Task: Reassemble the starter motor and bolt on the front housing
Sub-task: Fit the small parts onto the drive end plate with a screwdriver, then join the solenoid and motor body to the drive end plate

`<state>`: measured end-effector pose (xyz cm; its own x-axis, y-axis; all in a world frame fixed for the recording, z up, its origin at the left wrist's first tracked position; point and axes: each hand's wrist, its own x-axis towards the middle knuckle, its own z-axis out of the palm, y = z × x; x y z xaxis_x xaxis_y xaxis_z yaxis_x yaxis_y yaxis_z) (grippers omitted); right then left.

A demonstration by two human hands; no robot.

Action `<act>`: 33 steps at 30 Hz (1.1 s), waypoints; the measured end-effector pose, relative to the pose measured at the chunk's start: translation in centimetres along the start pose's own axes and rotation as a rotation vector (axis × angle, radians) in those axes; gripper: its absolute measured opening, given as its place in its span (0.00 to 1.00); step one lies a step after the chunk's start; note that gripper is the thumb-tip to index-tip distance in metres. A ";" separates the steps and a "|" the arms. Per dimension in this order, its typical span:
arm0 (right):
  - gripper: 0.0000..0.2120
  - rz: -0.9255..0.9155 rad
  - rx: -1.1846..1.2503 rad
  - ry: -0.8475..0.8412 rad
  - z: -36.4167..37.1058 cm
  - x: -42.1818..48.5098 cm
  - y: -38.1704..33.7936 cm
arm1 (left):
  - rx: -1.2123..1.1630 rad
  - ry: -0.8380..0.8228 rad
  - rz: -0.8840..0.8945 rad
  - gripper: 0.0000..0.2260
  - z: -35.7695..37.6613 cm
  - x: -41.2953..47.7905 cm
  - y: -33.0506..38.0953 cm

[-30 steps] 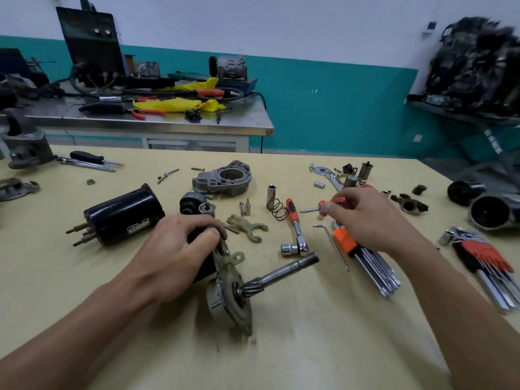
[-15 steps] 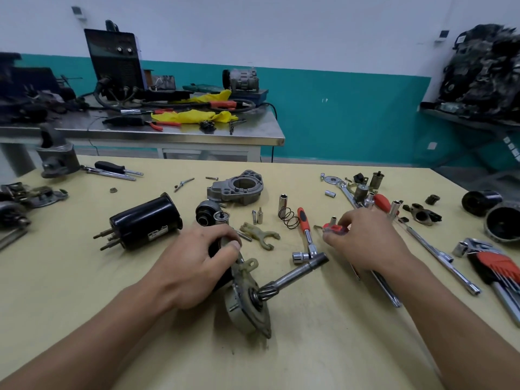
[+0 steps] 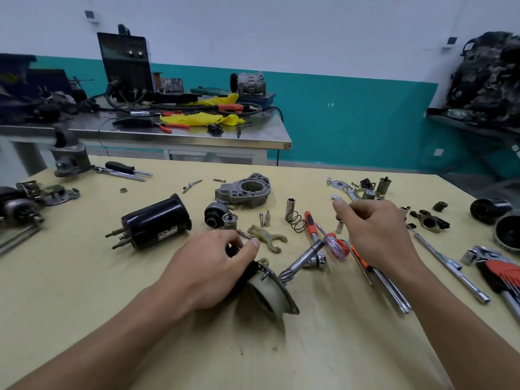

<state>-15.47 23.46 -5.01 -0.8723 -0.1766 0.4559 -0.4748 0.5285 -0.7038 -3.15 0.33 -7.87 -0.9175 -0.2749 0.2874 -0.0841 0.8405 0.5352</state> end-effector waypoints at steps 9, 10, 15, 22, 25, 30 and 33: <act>0.25 -0.026 0.112 -0.010 1.0 -0.8 -0.7 | -0.052 0.174 -0.061 0.13 -3.7 1.4 -1.9; 0.24 -0.024 0.134 0.005 1.0 -0.8 -0.7 | -0.019 0.263 -0.066 0.12 -4.7 1.9 -3.0; 0.21 -0.048 0.191 0.068 1.2 -0.9 -0.7 | 0.295 0.064 -0.331 0.39 -7.7 3.3 -8.6; 0.19 -0.078 0.244 0.120 1.5 -0.7 -0.2 | 0.170 0.060 -0.485 0.25 -6.6 3.3 -9.1; 0.19 -0.111 0.278 0.135 1.4 -0.8 -0.6 | -0.313 0.239 -0.533 0.22 -5.8 3.1 -7.6; 0.09 -0.368 0.311 0.087 1.3 -2.7 -4.3 | -1.659 0.106 -0.666 0.23 -6.5 2.4 -1.1; 0.14 -0.500 0.265 -0.012 2.3 -4.7 -7.1 | -1.790 -0.114 -0.692 0.26 -5.4 1.3 1.6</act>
<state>-8.26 18.62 -3.42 -0.5342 -0.3624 0.7637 -0.8423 0.1517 -0.5172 -2.40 -1.21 -2.29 -0.9280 -0.2111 -0.3071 -0.0209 -0.7933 0.6085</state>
